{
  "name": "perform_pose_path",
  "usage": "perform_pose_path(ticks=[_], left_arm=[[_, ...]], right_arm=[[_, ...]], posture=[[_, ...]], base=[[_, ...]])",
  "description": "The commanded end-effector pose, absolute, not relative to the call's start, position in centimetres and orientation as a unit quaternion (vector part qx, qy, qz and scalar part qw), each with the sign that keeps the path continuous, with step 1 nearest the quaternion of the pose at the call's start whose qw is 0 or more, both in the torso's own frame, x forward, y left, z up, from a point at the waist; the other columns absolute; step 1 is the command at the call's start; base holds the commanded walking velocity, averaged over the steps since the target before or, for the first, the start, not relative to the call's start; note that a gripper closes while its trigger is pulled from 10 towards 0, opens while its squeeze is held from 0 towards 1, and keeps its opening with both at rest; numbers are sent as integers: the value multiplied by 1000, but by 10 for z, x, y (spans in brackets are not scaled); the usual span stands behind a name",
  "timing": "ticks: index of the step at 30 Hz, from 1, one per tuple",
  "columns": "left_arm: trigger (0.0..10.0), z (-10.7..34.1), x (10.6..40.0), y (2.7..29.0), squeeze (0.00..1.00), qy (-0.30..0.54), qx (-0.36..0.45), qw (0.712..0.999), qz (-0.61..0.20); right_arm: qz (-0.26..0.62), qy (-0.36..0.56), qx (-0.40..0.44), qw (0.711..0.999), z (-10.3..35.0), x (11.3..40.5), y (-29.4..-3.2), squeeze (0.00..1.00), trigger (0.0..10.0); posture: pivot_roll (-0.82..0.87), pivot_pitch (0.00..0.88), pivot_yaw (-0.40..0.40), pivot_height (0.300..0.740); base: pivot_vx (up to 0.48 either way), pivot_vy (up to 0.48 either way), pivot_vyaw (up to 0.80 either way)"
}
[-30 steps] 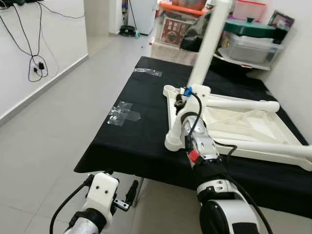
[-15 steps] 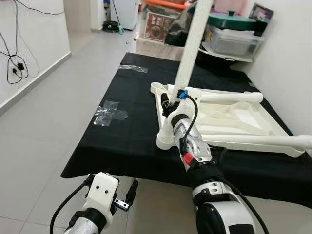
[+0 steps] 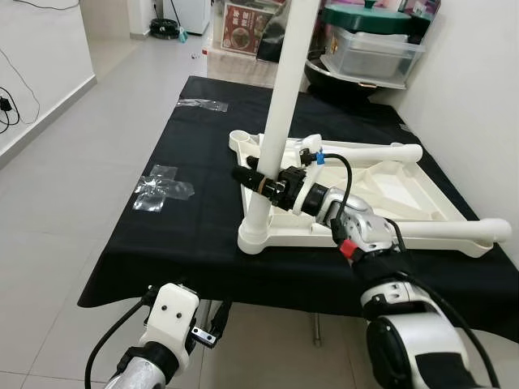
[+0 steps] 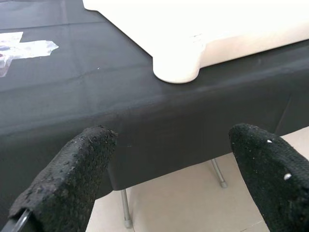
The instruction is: Building children table
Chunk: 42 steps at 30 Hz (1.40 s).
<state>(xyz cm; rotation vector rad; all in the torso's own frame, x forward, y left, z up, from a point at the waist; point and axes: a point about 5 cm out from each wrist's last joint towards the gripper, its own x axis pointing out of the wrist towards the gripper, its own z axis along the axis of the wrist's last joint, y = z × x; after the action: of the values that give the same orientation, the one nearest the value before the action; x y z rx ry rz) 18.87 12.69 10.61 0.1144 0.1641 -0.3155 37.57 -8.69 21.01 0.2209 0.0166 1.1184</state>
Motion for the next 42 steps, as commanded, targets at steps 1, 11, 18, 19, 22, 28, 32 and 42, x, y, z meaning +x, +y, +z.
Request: perform_pose_path(ticks=[1,11,18,19,22,28,32,42], left_arm=[[10000,103,186,125,0,90,57,982,-158],[10000,104,184,124,0,90,55,982,-157],[10000,103,184,124,0,91,54,982,-158],[10000,103,184,124,0,91,54,982,-158],[10000,103,185,124,0,91,54,982,-159],[10000,103,185,124,0,91,55,981,-160],[10000,103,185,125,0,91,56,981,-161],[10000,103,185,124,0,91,55,982,-159]], right_arm=[[591,15,84,802,211,373,-72,0,10000],[637,25,49,769,211,370,-63,0,0],[461,-8,52,886,214,391,-70,0,0],[461,-8,52,886,214,391,-70,0,0],[312,-2,82,947,209,402,-82,0,0],[93,26,123,988,193,401,-98,0,0],[-31,44,145,988,183,387,-95,0,0],[37,29,204,978,189,385,-60,1000,10000]], posture=[[154,52,-170,740],[157,58,-171,740],[153,55,-170,740],[153,55,-170,740],[145,49,-162,740],[142,51,-157,740],[148,52,-161,740],[146,49,-163,740]], base=[[0,0,0],[0,0,0],[0,0,0],[0,0,0],[0,0,0],[0,0,0],[0,0,0],[0,0,0]])
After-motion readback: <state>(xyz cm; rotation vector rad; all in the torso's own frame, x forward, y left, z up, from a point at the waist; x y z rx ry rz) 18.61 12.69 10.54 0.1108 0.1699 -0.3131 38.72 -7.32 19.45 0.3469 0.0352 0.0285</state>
